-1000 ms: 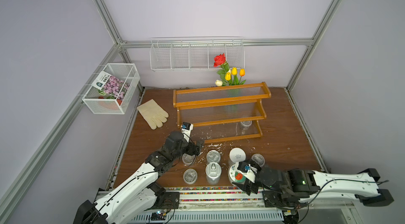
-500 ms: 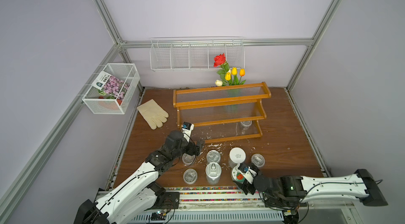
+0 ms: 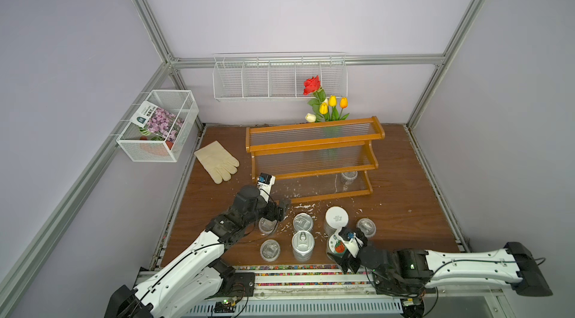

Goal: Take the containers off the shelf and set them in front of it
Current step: Place the container at the center of the board.

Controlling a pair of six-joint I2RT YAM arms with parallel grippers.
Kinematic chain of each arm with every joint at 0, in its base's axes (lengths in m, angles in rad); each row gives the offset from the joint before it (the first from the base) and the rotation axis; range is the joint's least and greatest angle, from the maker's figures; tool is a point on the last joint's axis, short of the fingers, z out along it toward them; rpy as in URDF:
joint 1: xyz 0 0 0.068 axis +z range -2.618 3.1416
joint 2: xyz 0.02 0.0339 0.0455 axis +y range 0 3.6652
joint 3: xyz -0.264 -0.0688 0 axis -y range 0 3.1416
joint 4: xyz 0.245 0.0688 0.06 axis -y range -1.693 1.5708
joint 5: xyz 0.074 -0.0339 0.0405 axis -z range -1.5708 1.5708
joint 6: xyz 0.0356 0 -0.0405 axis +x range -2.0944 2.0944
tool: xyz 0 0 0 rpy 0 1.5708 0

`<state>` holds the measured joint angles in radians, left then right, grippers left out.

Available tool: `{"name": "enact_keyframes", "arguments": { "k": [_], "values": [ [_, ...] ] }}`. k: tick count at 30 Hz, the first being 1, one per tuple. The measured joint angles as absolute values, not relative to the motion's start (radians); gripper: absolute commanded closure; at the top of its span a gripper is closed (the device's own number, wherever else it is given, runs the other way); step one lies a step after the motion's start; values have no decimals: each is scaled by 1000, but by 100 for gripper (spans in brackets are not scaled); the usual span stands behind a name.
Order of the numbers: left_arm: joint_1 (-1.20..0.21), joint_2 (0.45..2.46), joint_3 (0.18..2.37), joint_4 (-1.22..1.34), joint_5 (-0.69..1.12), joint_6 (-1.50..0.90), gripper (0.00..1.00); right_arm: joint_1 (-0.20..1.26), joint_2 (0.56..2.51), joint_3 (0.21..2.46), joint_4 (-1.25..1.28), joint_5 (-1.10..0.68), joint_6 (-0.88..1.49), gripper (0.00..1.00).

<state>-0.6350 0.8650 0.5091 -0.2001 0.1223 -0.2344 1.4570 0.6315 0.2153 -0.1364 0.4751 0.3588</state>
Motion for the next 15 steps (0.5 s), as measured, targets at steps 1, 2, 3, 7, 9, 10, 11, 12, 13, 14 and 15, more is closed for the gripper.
{"name": "enact_keyframes", "arguments": {
  "k": [1, 2, 3, 7, 9, 10, 11, 12, 13, 14, 15],
  "values": [
    [-635, 866, 509, -200, 124, -234, 1, 1457, 632, 221, -137, 469, 358, 2],
    [-635, 867, 509, -200, 125, -234, 1, 1457, 632, 225, -138, 465, 358, 2],
    [-635, 870, 509, -200, 128, -234, 1, 1457, 632, 232, -138, 461, 356, 2],
    [-635, 889, 512, -200, 133, -234, 1, 1457, 615, 280, -171, 447, 342, 2],
    [-635, 896, 514, -199, 136, -234, 1, 1456, 600, 320, -198, 448, 332, 2],
    [-635, 899, 515, -199, 137, -234, 1, 1453, 592, 348, -218, 449, 328, 2],
    [-635, 902, 515, -199, 138, -234, 1, 1451, 587, 374, -238, 453, 327, 2],
    [-635, 905, 516, -199, 140, -234, 1, 1445, 582, 406, -263, 461, 327, 2],
    [-635, 909, 518, -199, 141, -234, 1, 1436, 580, 434, -286, 474, 329, 3],
    [-635, 912, 519, -196, 142, -234, 1, 1425, 577, 453, -304, 484, 330, 3],
    [-635, 915, 520, -192, 145, -234, 1, 1401, 574, 476, -323, 498, 333, 3]
  ]
}}
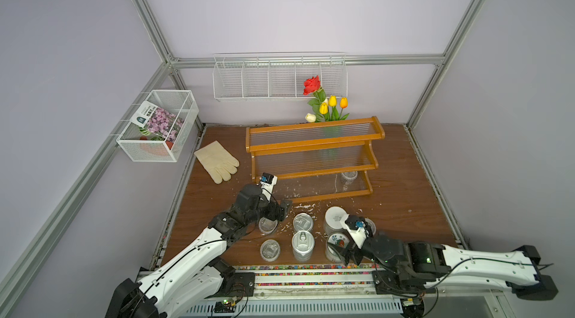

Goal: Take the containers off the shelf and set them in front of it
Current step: 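Place the container at the center of the board, then pick up a container from the shelf.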

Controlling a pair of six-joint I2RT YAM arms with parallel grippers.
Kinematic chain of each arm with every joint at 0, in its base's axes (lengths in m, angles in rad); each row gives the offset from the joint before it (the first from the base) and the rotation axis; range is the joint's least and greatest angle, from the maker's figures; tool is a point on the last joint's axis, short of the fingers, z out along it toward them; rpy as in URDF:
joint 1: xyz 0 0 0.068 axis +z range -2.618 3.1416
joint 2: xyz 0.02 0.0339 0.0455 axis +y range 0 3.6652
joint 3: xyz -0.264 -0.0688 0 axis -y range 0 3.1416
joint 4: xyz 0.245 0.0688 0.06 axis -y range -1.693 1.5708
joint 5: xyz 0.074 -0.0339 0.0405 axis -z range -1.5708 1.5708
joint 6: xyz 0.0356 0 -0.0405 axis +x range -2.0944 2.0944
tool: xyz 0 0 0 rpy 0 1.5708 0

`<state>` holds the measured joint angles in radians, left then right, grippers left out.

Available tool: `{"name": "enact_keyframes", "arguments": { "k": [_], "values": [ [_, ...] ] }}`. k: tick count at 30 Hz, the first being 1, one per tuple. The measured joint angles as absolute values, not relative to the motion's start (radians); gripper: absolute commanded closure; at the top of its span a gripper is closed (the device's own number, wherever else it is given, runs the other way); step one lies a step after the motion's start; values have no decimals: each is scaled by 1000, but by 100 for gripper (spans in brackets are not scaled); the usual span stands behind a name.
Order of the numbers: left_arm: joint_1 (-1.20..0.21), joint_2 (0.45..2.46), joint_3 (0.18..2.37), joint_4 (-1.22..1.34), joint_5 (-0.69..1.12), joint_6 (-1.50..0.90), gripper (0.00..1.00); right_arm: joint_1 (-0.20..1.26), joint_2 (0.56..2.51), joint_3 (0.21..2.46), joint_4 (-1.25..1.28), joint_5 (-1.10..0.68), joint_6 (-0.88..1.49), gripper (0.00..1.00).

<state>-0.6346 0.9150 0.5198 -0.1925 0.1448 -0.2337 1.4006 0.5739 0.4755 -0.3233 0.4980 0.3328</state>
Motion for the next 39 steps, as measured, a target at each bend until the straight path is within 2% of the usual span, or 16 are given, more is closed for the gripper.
{"name": "enact_keyframes", "arguments": {
  "k": [2, 10, 15, 25, 34, 39],
  "values": [
    [-635, 921, 520, -187, 150, -234, 1, 1314, 573, 508, -350, 502, 337, 4],
    [-635, 941, 529, -177, 161, -234, 1, 715, 711, 539, -298, 337, 334, 3],
    [-635, 939, 531, -177, 162, -234, 1, 499, 910, 538, -108, 209, 304, 3],
    [-635, 931, 531, -177, 158, -234, 1, 418, 1291, 529, 328, 100, 291, 2],
    [-635, 926, 531, -177, 158, -234, 1, 397, 1486, 566, 450, 131, 289, 3],
    [-635, 918, 531, -177, 157, -243, 1, 372, 1545, 587, 521, 132, 289, 6]
  ]
}}
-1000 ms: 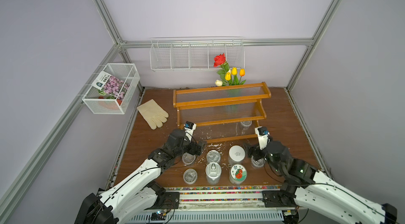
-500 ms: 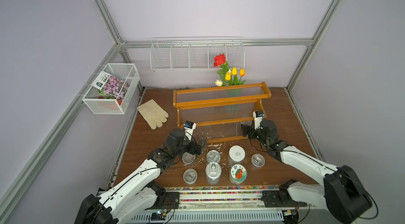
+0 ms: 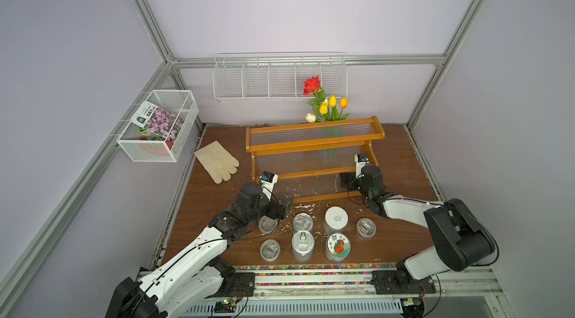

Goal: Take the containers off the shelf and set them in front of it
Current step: 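Pick up a container from the shelf.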

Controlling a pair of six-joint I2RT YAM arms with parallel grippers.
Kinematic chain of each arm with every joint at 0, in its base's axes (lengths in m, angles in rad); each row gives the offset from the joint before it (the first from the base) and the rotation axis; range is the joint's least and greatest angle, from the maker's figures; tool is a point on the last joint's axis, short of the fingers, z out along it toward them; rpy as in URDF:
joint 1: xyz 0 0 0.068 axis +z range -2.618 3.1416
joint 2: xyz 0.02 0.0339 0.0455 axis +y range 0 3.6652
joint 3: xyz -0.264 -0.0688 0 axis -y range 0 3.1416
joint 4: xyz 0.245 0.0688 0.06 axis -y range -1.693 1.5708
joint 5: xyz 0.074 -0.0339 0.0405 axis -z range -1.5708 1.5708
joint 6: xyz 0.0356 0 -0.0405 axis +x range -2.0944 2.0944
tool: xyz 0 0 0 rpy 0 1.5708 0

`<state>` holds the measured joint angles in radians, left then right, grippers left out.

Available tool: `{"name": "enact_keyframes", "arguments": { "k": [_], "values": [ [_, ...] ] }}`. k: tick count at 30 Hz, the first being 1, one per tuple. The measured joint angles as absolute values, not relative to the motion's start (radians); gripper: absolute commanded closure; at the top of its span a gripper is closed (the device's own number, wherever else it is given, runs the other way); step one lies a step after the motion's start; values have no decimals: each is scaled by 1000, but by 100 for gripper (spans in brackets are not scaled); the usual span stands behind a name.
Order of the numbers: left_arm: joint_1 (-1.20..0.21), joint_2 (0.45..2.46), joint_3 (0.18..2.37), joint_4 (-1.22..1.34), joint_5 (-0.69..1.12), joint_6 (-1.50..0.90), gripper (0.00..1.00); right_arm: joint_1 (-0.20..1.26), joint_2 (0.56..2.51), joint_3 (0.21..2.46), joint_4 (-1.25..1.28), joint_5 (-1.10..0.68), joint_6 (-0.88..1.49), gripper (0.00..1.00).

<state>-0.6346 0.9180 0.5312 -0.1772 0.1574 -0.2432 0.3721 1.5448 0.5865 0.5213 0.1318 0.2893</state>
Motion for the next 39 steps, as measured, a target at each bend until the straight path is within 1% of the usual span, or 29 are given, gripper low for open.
{"name": "enact_keyframes", "arguments": {
  "k": [2, 6, 9, 12, 15, 27, 34, 39],
  "values": [
    [-635, 915, 531, -177, 157, -248, 1, 366, 1567, 590, 542, 132, 290, 11],
    [-635, 910, 531, -178, 157, -250, 1, 366, 1596, 598, 587, 130, 279, 32],
    [-635, 908, 531, -178, 155, -252, 1, 366, 1597, 598, 594, 122, 269, 37],
    [-635, 908, 531, -177, 155, -253, 1, 366, 1586, 591, 591, 115, 263, 38],
    [-635, 910, 531, -176, 155, -253, 1, 366, 1535, 570, 563, 101, 256, 39],
    [-633, 975, 531, -133, 159, -252, 1, 381, 1185, 497, 321, -23, 256, 40],
    [-622, 1008, 531, -110, 174, -249, 1, 518, 884, 489, 62, -30, 269, 40],
    [-620, 1033, 531, -101, 186, -245, 1, 691, 746, 533, -151, 48, 314, 39]
  ]
}}
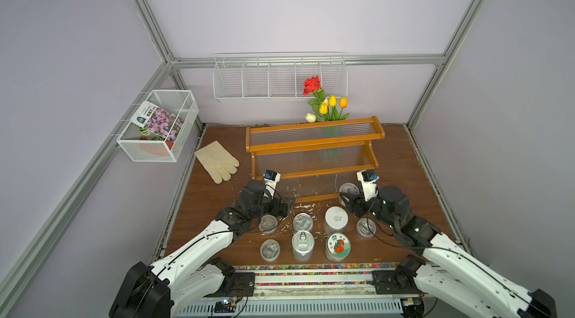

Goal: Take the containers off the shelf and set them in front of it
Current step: 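Pick up a container from the shelf, then place the container at the center of the board.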

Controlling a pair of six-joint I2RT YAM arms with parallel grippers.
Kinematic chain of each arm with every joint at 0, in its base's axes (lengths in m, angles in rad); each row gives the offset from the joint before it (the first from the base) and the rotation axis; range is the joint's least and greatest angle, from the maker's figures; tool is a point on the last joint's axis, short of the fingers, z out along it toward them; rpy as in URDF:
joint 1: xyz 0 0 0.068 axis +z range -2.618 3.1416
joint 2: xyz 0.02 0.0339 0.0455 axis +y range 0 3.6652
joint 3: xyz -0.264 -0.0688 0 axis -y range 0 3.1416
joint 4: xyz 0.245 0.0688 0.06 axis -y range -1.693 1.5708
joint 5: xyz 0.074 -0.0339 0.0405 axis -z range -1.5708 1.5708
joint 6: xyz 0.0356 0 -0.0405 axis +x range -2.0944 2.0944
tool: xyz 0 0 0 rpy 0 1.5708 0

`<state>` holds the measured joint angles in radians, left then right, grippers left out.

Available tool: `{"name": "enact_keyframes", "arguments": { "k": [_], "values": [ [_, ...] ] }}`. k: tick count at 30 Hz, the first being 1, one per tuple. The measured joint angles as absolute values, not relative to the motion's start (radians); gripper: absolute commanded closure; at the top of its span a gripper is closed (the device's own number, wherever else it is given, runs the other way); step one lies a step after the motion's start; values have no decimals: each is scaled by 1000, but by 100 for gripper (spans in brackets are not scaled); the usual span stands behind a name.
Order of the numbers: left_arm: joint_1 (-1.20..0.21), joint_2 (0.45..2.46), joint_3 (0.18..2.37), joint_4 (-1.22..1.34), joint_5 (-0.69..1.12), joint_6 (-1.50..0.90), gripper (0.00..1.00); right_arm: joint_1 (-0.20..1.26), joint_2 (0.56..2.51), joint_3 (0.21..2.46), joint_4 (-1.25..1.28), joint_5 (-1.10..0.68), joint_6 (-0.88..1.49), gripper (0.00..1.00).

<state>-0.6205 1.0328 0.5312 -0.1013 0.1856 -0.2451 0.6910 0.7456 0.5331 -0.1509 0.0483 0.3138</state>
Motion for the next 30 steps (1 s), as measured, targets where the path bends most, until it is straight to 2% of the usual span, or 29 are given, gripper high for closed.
{"name": "enact_keyframes", "arguments": {
  "k": [10, 16, 22, 30],
  "values": [
    [-615, 1040, 531, -84, 205, -229, 1, 1106, 589, 658, -613, 388, 539, 39],
    [-601, 1032, 531, -88, 216, -219, 1, 1315, 586, 681, -846, 583, 755, 39],
    [-583, 1018, 531, -94, 236, -204, 1, 1460, 611, 691, -1002, 717, 970, 40],
    [-582, 1010, 533, -154, 258, -196, 1, 1586, 620, 651, -1077, 785, 1191, 38]
  ]
}}
